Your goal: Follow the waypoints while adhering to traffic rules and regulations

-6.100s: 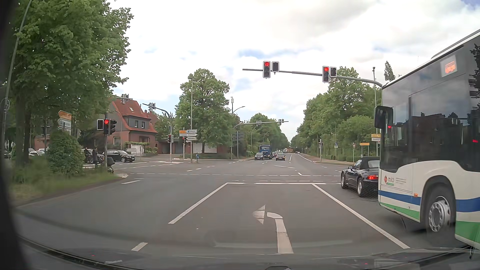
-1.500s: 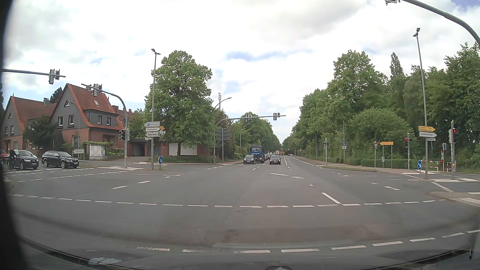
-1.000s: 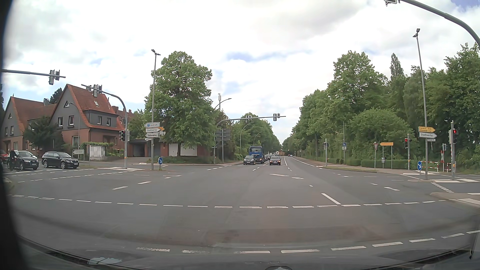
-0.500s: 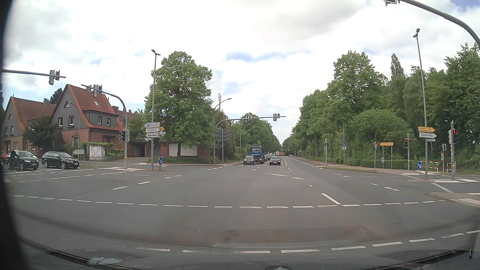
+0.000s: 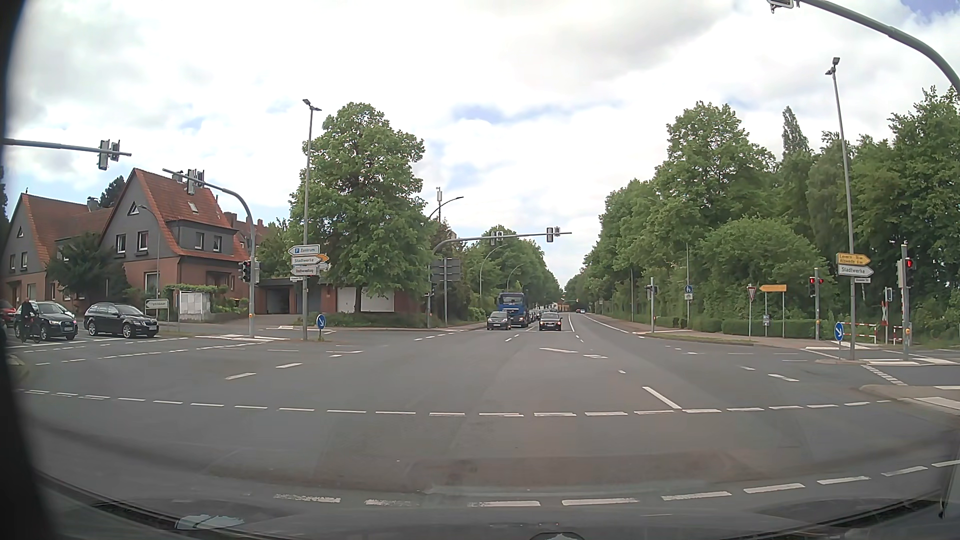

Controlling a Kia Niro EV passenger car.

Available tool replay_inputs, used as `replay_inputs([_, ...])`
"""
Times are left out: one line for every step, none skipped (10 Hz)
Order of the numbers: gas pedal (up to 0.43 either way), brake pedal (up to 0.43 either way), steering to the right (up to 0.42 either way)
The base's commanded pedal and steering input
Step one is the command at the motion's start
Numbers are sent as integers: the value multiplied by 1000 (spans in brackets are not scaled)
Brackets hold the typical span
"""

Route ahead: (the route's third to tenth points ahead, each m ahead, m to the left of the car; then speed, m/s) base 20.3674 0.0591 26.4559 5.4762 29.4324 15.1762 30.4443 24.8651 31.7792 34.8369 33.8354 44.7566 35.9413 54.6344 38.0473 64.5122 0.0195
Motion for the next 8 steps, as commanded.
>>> replay_inputs([0, 0, 9])
replay_inputs([0, 0, 9])
replay_inputs([0, 0, 9])
replay_inputs([0, 0, 9])
replay_inputs([0, 0, 8])
replay_inputs([0, 0, 9])
replay_inputs([0, 0, 8])
replay_inputs([0, 0, 8])
